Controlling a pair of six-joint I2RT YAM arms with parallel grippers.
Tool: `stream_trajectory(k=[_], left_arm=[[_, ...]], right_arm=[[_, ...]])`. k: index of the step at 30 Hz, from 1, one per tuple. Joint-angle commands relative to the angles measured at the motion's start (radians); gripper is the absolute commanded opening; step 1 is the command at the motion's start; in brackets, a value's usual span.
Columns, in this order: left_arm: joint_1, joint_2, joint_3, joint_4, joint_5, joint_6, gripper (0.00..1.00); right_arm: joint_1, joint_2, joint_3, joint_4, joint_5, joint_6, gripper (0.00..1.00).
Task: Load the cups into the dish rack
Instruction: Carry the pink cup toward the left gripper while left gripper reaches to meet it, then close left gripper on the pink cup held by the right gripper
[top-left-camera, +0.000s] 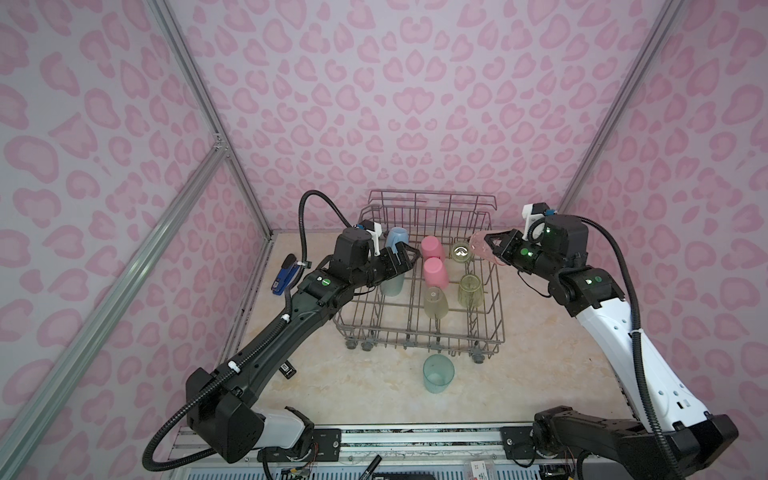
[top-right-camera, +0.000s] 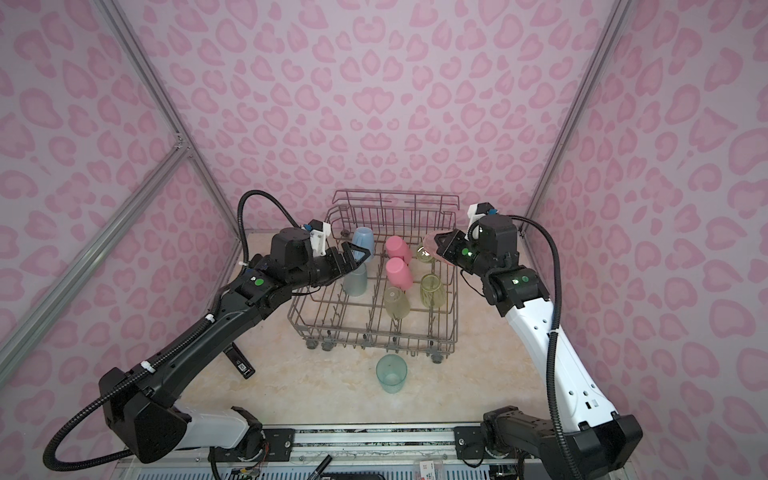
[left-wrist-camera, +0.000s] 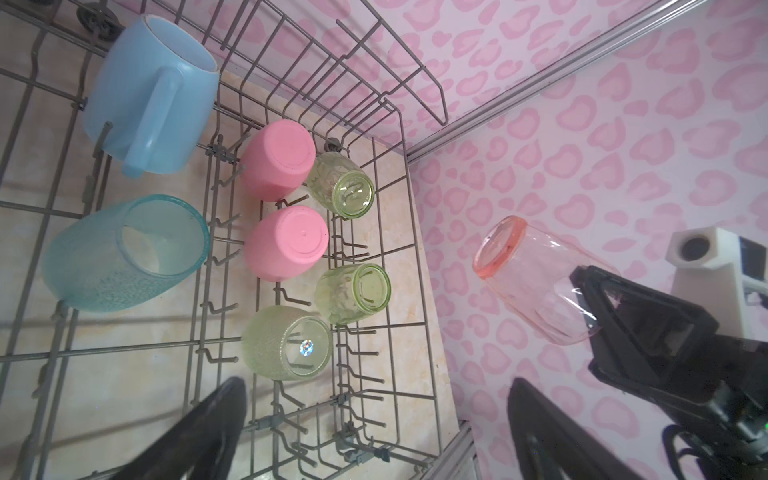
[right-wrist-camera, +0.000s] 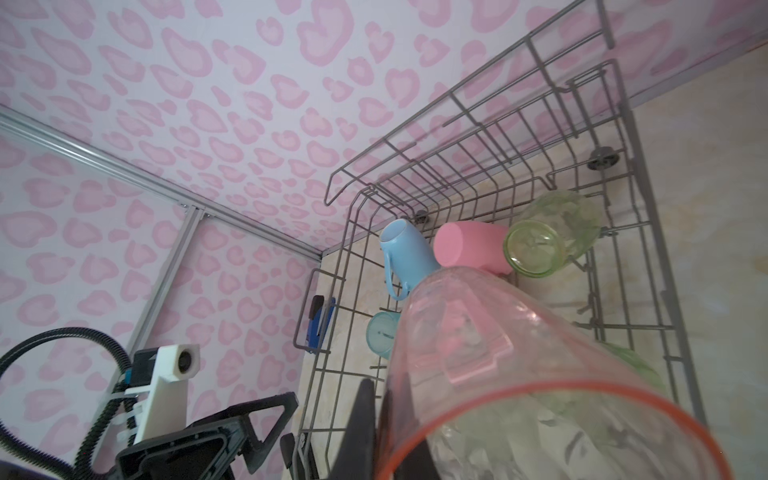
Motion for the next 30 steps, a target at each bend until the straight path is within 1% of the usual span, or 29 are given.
stream_trajectory(k=[1, 9, 14, 17, 21, 30], left_arm=[[0.015, 0.019, 0.013, 0.081, 0.044, -0.146, 1.00], [0.049, 0.049, -0.022, 0.289, 0.093, -0.431, 0.99], [0.056, 0.043, -0.077, 0.415, 0.075, -0.583, 1.00], [0.057, 0.049, -0.077, 0.438, 0.064, -0.624, 1.00], [0.057, 0.074, -0.072, 0.462, 0.067, -0.695, 1.00], [0.057, 0.120, -0.043, 0.541, 0.067, -0.766, 1.00]], right_arm=[[0.023, 0.024, -0.016, 0.189, -0.069, 0.053, 0.00], [0.101, 0.067, -0.063, 0.383, -0.087, 0.132, 0.00], [0.125, 0.089, -0.110, 0.534, -0.095, 0.221, 0.00], [0.141, 0.113, -0.115, 0.602, -0.105, 0.265, 0.00], [0.160, 0.146, -0.108, 0.647, -0.120, 0.303, 0.00], [0.197, 0.197, -0.079, 0.649, -0.129, 0.293, 0.00]])
